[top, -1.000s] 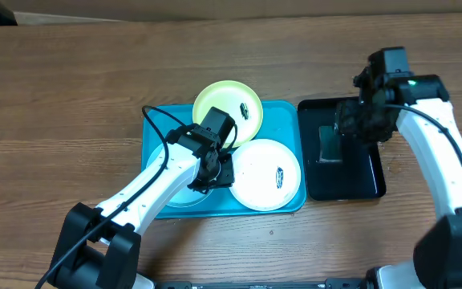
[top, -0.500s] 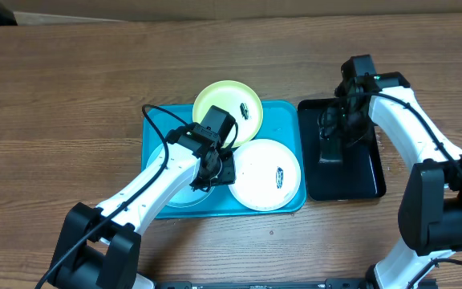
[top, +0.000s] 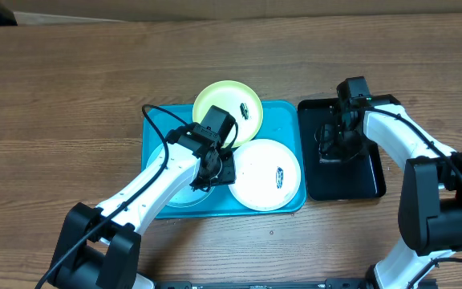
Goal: Clean dirty plates on tray and stack at the side
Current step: 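Lower the right gripper into the black tray and grasp the green sponge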
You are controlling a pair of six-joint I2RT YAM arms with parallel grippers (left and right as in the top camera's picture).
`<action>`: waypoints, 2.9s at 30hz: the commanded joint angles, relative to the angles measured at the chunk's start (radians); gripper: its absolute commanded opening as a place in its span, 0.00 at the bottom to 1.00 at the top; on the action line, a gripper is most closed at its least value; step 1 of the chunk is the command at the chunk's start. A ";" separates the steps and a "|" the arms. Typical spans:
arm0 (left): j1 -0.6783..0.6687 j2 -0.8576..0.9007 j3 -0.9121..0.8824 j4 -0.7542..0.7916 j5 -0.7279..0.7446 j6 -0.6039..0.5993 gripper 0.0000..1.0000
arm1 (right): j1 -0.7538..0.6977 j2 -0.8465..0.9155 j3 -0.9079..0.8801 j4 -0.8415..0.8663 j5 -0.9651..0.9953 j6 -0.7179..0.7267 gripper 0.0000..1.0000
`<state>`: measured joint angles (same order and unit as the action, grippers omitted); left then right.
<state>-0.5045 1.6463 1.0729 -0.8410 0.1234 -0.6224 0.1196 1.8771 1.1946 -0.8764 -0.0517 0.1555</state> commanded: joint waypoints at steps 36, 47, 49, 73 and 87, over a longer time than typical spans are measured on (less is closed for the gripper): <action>-0.007 0.011 -0.005 0.002 0.008 -0.006 0.47 | 0.062 -0.003 0.068 -0.033 0.092 -0.032 0.55; -0.007 0.011 -0.005 0.004 0.008 -0.006 0.47 | 0.063 -0.003 0.027 0.023 0.092 -0.032 0.52; -0.007 0.011 -0.005 0.004 0.008 -0.006 0.47 | 0.063 -0.003 0.027 0.023 0.092 -0.032 0.49; -0.007 0.015 -0.005 0.009 0.000 -0.007 0.43 | 0.060 -0.003 0.120 -0.096 0.096 -0.033 0.04; -0.007 0.018 -0.005 0.058 -0.037 -0.014 0.36 | 0.035 -0.003 0.121 -0.112 0.096 -0.032 0.04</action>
<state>-0.5045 1.6527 1.0729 -0.7876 0.1184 -0.6270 0.1627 1.8771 1.2903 -0.9882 0.0338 0.1257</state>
